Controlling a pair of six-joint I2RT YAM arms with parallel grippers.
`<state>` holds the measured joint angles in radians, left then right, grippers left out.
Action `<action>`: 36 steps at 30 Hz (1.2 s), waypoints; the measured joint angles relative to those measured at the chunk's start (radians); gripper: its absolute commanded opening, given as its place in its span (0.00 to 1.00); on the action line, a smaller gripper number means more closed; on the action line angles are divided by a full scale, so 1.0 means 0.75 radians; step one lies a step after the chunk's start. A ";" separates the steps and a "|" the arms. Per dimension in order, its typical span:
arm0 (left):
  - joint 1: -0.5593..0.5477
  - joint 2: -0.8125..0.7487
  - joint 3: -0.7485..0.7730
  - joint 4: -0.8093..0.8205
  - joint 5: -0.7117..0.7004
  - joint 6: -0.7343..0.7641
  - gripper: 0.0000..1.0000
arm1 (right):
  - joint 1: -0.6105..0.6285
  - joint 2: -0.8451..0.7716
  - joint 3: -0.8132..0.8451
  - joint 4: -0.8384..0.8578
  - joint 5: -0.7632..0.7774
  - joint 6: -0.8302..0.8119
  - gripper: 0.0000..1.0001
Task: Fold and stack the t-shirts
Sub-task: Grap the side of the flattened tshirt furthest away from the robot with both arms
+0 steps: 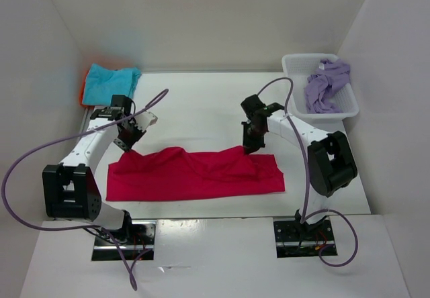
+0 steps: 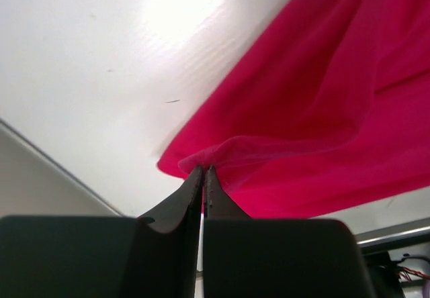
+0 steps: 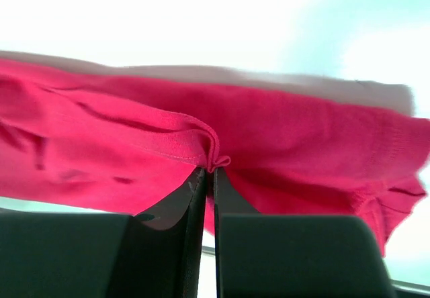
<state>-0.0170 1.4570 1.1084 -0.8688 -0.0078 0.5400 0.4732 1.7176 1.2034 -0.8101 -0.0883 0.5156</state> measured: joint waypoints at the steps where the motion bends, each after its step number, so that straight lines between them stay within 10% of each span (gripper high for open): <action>1: 0.006 -0.004 0.004 0.010 -0.019 -0.002 0.00 | 0.000 -0.006 0.030 -0.010 0.011 -0.002 0.09; 23: 0.174 0.130 0.179 0.555 -0.233 -0.079 0.00 | -0.192 0.367 0.930 -0.081 0.217 -0.193 0.01; 36: 0.192 0.132 0.127 0.661 -0.197 -0.060 0.00 | -0.192 0.378 0.945 -0.049 0.167 -0.232 0.00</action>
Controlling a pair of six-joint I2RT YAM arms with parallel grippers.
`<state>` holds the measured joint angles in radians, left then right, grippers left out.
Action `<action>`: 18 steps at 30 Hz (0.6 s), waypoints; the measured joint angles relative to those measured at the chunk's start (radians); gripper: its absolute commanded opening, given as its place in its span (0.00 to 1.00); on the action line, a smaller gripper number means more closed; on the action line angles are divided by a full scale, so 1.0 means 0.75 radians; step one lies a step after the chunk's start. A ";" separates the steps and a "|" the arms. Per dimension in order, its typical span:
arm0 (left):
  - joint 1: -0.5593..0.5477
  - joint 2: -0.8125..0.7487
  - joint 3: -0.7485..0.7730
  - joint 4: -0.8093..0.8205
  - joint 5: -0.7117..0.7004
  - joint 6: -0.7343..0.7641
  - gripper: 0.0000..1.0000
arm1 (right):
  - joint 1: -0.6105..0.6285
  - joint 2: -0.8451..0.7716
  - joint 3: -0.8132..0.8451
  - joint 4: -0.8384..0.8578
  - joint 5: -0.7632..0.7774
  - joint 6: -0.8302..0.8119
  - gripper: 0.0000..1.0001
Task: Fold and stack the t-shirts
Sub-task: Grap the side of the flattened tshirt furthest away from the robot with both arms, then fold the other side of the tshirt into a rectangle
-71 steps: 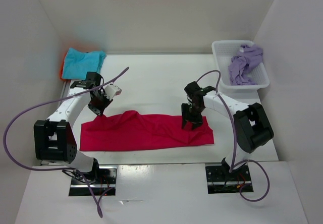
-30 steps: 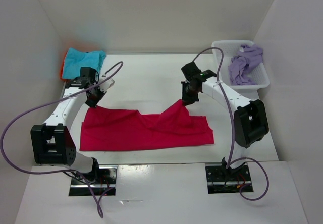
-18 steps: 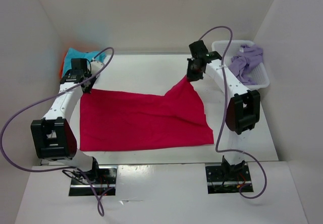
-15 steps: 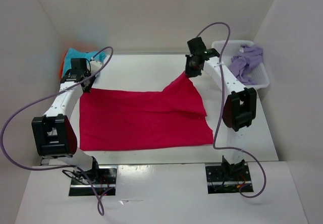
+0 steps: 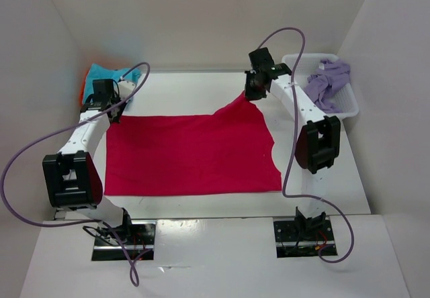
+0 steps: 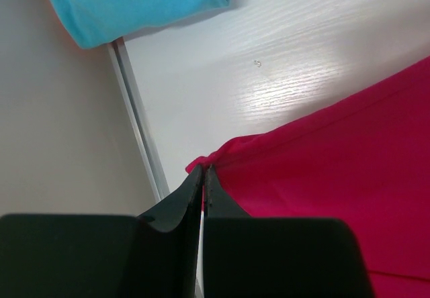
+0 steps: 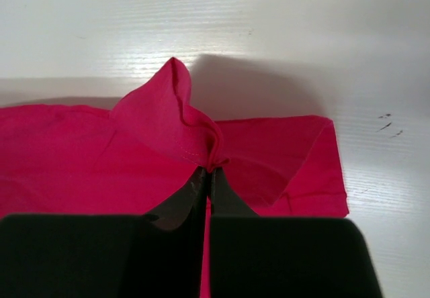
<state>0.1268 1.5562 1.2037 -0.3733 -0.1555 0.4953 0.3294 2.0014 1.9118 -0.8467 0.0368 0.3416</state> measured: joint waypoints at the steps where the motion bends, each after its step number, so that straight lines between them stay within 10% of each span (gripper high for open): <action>1: 0.003 -0.003 -0.004 0.003 0.003 0.003 0.00 | 0.001 -0.005 -0.006 0.004 -0.011 0.001 0.00; 18: 0.057 -0.214 -0.319 -0.103 0.040 0.114 0.00 | 0.003 -0.679 -0.977 0.143 -0.116 0.250 0.00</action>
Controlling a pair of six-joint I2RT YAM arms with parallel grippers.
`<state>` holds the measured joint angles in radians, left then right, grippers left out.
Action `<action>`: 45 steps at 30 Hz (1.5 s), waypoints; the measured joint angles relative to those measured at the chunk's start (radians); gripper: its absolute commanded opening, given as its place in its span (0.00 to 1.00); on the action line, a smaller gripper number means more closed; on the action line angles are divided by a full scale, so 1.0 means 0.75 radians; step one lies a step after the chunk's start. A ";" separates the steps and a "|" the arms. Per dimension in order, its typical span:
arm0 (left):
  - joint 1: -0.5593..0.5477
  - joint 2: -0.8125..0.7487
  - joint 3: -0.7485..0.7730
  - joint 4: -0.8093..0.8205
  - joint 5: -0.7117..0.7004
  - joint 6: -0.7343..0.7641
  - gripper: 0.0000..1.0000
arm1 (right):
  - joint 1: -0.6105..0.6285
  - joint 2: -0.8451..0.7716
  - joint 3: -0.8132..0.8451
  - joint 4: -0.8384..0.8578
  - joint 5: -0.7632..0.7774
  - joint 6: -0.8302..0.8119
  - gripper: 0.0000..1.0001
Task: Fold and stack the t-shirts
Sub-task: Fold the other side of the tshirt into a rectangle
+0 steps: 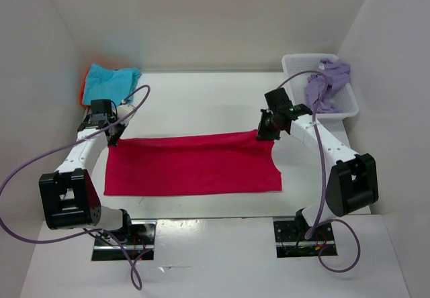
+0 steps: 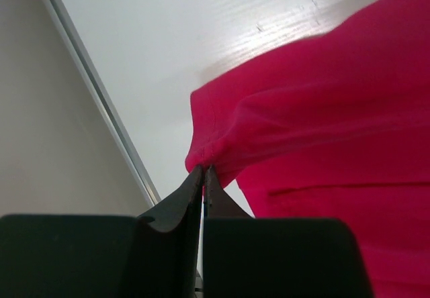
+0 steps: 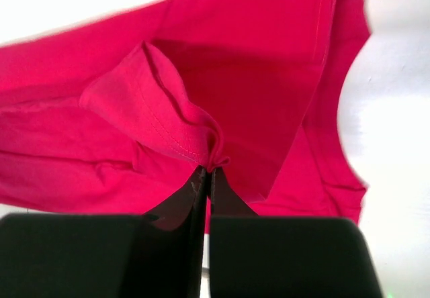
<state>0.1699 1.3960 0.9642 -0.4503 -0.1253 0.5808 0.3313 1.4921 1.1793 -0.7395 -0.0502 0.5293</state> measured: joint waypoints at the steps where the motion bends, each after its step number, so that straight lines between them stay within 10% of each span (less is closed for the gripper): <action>1: 0.000 -0.008 -0.014 -0.003 -0.001 0.005 0.00 | 0.000 -0.011 -0.032 0.013 -0.012 0.013 0.00; 45: 0.028 0.176 -0.127 -0.058 -0.102 -0.010 0.00 | 0.000 -0.067 -0.274 -0.162 -0.116 0.123 0.08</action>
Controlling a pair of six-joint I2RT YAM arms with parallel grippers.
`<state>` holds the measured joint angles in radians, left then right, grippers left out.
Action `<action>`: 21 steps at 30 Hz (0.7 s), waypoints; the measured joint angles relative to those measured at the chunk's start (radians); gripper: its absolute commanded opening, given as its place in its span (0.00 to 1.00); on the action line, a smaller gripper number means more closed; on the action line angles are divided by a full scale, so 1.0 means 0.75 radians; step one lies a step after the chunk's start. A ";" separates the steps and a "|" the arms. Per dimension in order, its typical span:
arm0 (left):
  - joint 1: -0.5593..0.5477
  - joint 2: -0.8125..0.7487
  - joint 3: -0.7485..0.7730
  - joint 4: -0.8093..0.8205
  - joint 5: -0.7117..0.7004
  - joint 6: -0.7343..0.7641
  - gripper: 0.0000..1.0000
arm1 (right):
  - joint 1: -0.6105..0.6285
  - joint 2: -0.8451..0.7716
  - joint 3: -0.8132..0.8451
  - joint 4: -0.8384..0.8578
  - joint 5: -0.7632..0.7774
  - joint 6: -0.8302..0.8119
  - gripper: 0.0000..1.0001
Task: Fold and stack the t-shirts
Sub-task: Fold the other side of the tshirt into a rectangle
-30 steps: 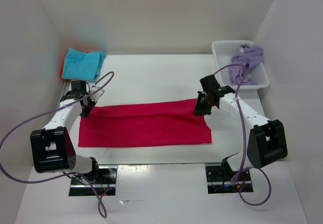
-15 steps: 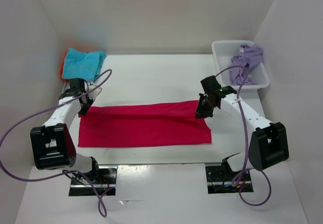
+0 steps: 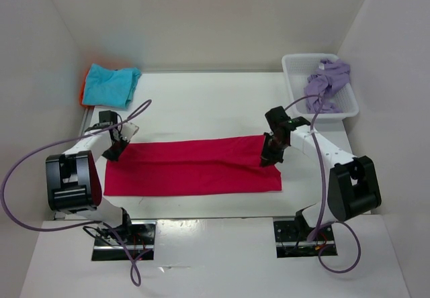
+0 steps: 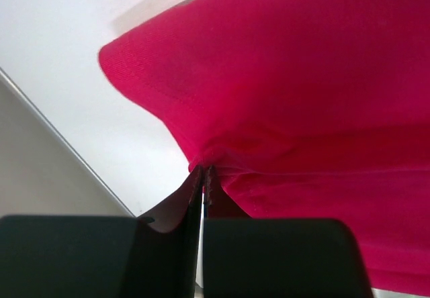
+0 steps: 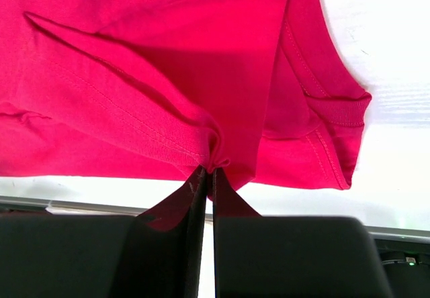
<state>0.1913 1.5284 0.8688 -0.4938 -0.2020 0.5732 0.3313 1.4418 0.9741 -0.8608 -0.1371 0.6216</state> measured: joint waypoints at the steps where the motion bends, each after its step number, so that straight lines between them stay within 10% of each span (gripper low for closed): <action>1: 0.001 0.010 0.000 0.002 0.001 -0.004 0.00 | 0.000 0.008 0.000 -0.001 -0.003 -0.003 0.06; 9: 0.002 0.032 0.000 0.003 -0.004 -0.006 0.00 | 0.039 0.067 -0.009 -0.029 -0.009 -0.021 0.01; 13: 0.002 0.032 -0.001 0.005 -0.004 -0.004 0.07 | 0.039 0.080 -0.009 -0.048 -0.012 -0.030 0.57; 21: 0.003 0.000 -0.005 -0.028 -0.004 -0.007 0.18 | 0.068 0.094 0.094 -0.116 0.003 -0.063 0.59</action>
<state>0.1932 1.5284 0.8650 -0.5148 -0.2050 0.5678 0.3824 1.5124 1.0447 -0.9482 -0.1352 0.5747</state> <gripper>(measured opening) 0.178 0.589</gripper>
